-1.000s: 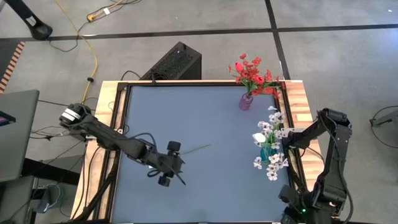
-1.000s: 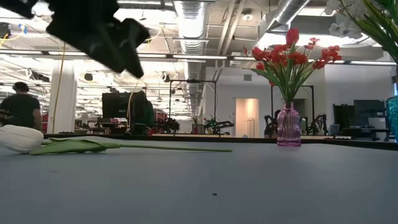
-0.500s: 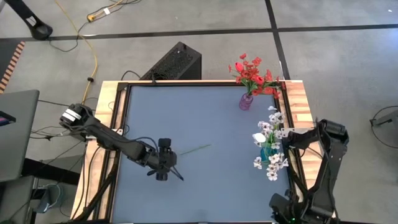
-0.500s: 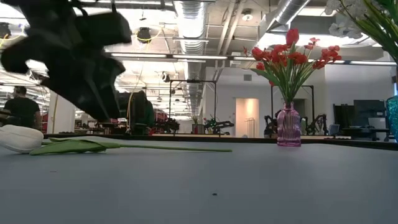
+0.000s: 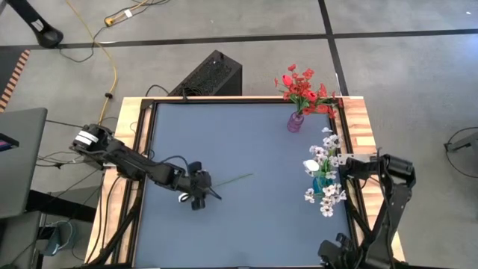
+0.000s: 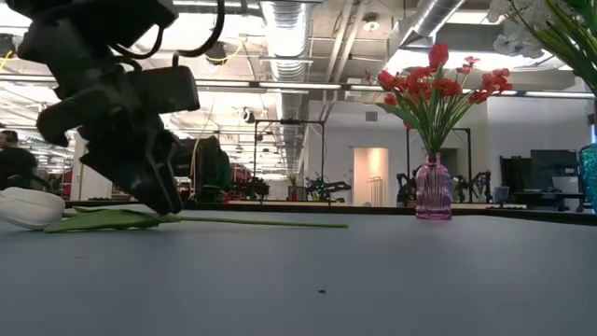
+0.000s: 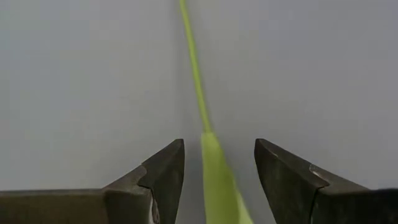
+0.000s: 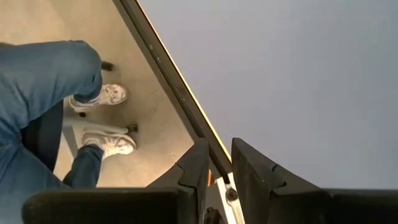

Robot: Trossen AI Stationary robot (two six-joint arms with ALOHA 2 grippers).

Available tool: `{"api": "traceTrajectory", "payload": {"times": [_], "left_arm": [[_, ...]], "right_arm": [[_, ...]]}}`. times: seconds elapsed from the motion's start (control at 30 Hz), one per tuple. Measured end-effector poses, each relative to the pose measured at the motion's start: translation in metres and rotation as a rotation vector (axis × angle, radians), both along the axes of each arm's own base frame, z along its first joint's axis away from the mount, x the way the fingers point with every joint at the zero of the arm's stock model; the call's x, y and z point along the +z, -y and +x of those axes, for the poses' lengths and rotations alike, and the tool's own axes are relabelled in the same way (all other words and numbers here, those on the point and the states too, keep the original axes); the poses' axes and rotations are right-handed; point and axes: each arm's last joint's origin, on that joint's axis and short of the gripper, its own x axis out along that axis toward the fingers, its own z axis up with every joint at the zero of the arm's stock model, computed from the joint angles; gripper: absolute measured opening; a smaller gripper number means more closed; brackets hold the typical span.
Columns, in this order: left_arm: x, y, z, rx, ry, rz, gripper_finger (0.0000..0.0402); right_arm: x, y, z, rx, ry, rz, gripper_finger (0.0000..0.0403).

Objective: Sort flowers into vase by color
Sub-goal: Put the white tulip into the blue vase

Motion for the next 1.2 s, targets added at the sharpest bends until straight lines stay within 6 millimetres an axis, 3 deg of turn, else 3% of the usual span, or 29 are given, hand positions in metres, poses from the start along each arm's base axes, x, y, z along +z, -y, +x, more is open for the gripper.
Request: {"api": "traceTrajectory", "payload": {"times": [0.13,0.3,0.47,0.63,0.93,1.07,1.2], "left_arm": [[-0.004,-0.001,0.005,0.002,0.0,-0.022,0.0185],[-0.026,0.0,0.012,0.013,-0.105,-0.03,0.0182],[-0.023,0.005,0.025,-0.006,-0.133,0.006,0.0121],[-0.002,0.006,0.041,-0.109,-0.085,0.066,0.0014],[0.055,0.008,0.078,-0.23,0.024,0.106,0.0002],[0.082,0.015,0.077,-0.282,-0.012,0.184,0.0002],[0.099,0.023,0.062,-0.31,-0.081,0.303,0.0001]], "right_arm": [[0.0,0.001,0.004,-0.019,0.053,-0.016,0.0097],[0.001,0.002,0.007,-0.033,0.096,-0.028,0.0097],[0.001,0.003,0.008,-0.032,0.095,-0.035,0.0097],[0.001,0.006,0.017,-0.037,0.101,-0.048,0.0097],[0.004,0.009,0.041,-0.031,0.184,-0.022,0.0097],[0.009,0.002,0.051,0.025,0.311,0.005,0.0098],[0.015,-0.002,0.058,0.091,0.432,-0.024,0.0098]]}}
